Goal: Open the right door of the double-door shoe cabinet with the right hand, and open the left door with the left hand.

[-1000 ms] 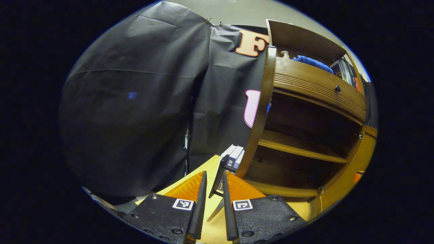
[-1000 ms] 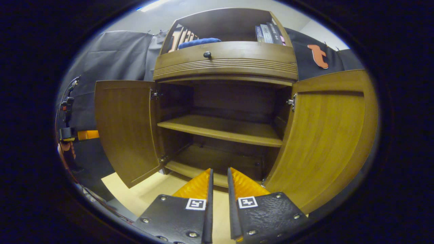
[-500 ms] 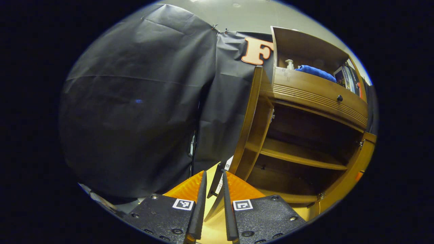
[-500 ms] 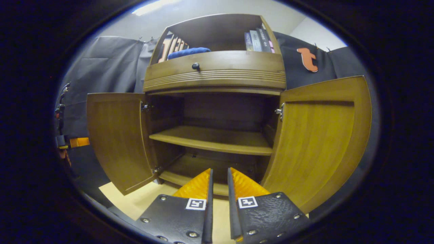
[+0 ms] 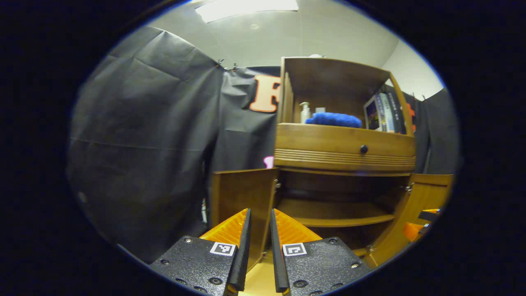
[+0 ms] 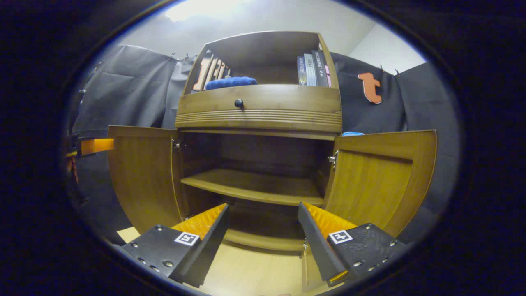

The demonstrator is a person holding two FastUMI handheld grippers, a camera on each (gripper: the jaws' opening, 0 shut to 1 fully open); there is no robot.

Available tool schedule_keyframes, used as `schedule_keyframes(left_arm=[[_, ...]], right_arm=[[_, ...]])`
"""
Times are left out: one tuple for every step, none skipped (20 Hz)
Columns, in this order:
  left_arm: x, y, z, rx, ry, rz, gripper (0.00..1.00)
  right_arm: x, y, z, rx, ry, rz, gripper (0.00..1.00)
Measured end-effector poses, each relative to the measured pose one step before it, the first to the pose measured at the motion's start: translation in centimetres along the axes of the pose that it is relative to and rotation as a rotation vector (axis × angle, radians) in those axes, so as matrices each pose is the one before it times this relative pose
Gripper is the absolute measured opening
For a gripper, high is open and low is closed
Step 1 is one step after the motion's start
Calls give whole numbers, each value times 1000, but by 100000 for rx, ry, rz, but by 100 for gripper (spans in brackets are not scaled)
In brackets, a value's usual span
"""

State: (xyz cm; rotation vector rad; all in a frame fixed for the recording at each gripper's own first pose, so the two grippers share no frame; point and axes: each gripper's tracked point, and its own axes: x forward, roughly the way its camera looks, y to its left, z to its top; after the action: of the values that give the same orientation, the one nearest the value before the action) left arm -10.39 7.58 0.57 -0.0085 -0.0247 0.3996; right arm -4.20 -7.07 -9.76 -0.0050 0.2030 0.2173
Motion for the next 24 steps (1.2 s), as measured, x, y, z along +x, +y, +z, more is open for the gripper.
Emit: schedule_keyframes(left_arm=[[355, -1558, 371, -435, -938, -3607, 24], [319, -1674, 136, -401, -266, -4008, 28], [237, -1753, 87, -331, -254, -4029, 28], [369, -1840, 69, -238, -21, -3915, 28], [329, -1793, -19, -75, 12, -4046, 28], [286, -1622, 65, 193, 24, -3580, 28], [-684, -1045, -10, -61, 47, -2588, 28], [201, -1615, -23, -627, -105, -3617, 28], [301, -1675, -62, -846, -520, -3786, 28], [284, -1453, -108, -790, 346, -2831, 28], [80, -978, -253, -769, 453, -2621, 28], [151, -1126, -96, -636, 326, -2724, 25], [556, -1041, -85, -241, 115, -1724, 22], [78, -800, -34, 34, 142, -1449, 19], [37, -503, -120, 430, 193, -360, 28], [172, -639, -99, 612, 277, -999, 36], [-57, -541, -107, 698, 10, -477, 51], [78, -315, 111, 626, -818, 261, 66], [345, -467, -192, -78, -378, -423, 81], [-318, -64, 265, -735, -211, 170, 96], [102, -193, 5, -398, -143, 108, 94], [40, -255, 145, -469, -279, 171, 92], [46, -244, 103, -279, -328, 287, 95], [22, -252, 120, -105, -245, 67, 95]], right_arm=[[-127, -14, 447, 94, -1038, -863, 98], [-257, -41, 508, 104, -1063, -662, 98], [-374, 10, 562, 82, -1236, -760, 98], [-324, -112, 733, -202, -1367, -972, 98], [-336, -255, 690, -478, -1510, -1274, 97], [-315, -331, 725, -621, -1518, -1550, 98], [-278, -326, 618, -730, -1339, -1486, 98], [-206, -409, 796, -666, -1251, -1489, 98], [-308, -451, 666, -702, -1285, -1603, 99], [-429, -504, 763, -597, -1560, -1805, 98], [-312, -501, 777, -528, -1482, -1598, 98], [-309, -440, 654, -312, -1337, -1575, 98], [-227, -587, 488, -124, -1155, -1501, 98], [-256, -600, 477, 31, -916, -1460, 98], [-197, -547, 317, 159, -633, -1331, 97], [-181, -473, 307, 427, -634, -935, 97], [-114, -401, 142, 606, -573, -696, 97], [-91, -452, 155, 513, -363, -668, 99], [-219, -403, 15, 362, -147, -573, 98], [-103, -366, 32, 405, -95, -525, 97], [-71, -337, 92, 468, 17, -375, 97], [-96, -375, 25, 566, 72, -264, 98], [-75, -394, -23, 548, -121, -166, 98], [-66, -381, 87, 529, -170, -97, 97]])
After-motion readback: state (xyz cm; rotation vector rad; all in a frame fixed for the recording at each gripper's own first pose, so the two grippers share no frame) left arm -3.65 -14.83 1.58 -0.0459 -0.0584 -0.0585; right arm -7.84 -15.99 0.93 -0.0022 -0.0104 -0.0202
